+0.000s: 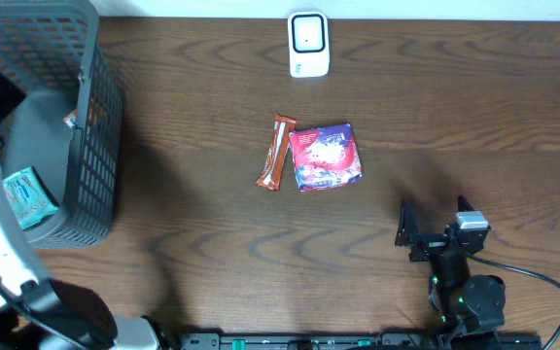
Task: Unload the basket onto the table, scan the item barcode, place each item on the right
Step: 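Carry the candy bar out and drop it beside the snack bag, then reach the left gripper into the basket and grasp the orange tissue pack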
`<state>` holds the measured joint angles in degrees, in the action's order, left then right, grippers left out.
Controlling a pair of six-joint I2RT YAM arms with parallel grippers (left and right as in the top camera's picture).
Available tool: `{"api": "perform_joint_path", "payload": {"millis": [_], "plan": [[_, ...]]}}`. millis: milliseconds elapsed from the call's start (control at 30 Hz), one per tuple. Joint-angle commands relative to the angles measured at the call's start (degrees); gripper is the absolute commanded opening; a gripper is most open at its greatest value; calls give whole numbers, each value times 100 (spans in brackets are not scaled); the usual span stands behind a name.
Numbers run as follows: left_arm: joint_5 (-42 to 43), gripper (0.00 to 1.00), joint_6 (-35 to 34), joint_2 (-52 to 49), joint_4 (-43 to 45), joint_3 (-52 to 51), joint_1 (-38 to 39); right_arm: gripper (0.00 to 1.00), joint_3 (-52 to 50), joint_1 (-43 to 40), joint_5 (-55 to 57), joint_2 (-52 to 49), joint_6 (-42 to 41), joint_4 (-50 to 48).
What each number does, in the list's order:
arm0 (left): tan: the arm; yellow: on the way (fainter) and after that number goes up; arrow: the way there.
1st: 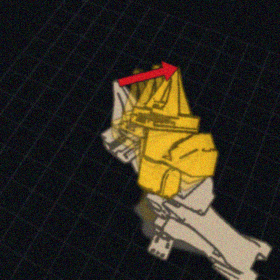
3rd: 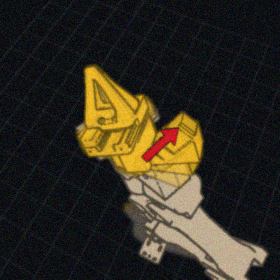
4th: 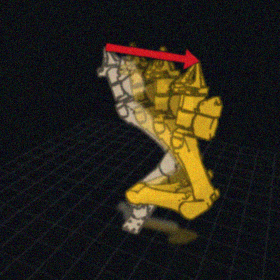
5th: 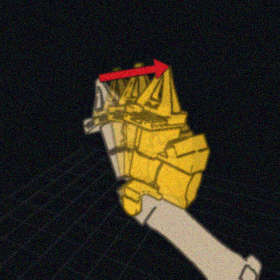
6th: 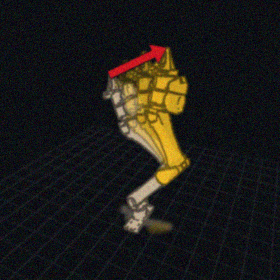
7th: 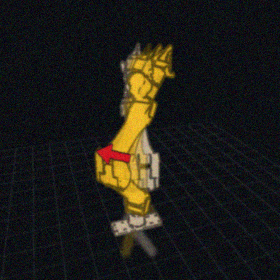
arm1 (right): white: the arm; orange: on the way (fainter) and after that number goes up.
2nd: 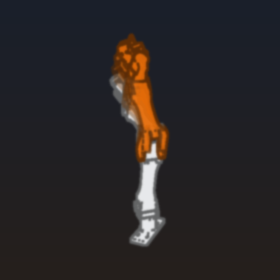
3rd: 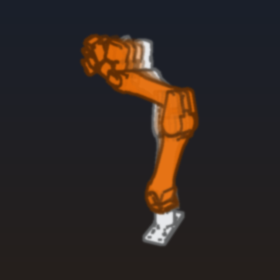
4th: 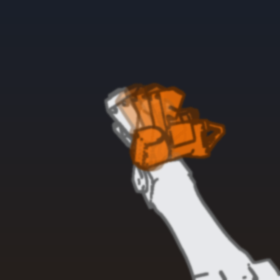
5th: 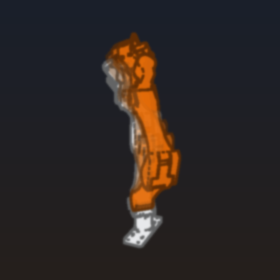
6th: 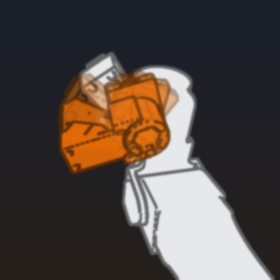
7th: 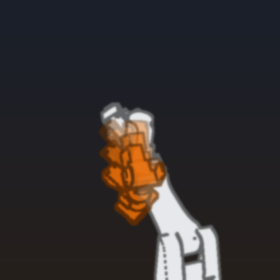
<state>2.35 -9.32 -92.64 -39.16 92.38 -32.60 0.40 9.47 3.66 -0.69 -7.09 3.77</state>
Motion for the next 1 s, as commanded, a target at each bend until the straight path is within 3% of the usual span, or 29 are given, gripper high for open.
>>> {"api": "perform_joint_path", "payload": {"millis": [0, 100, 500, 967], "plan": [[-87, 84, 654, -205, 83, -15, -24, 99, -9, -92, 11, 35, 50, 20], [-17, 84, 975, -483, 273, -15, -22, 99, -9, -92, 11, 35, 50, 20], [1718, 83, 2391, -1808, 621, -15, -9, 99, -9, -92, 11, 35, 50, 20], [1823, 84, 2520, -2618, 1180, -17, 7, 99, -9, -92, 11, 35, 50, 20]]}}
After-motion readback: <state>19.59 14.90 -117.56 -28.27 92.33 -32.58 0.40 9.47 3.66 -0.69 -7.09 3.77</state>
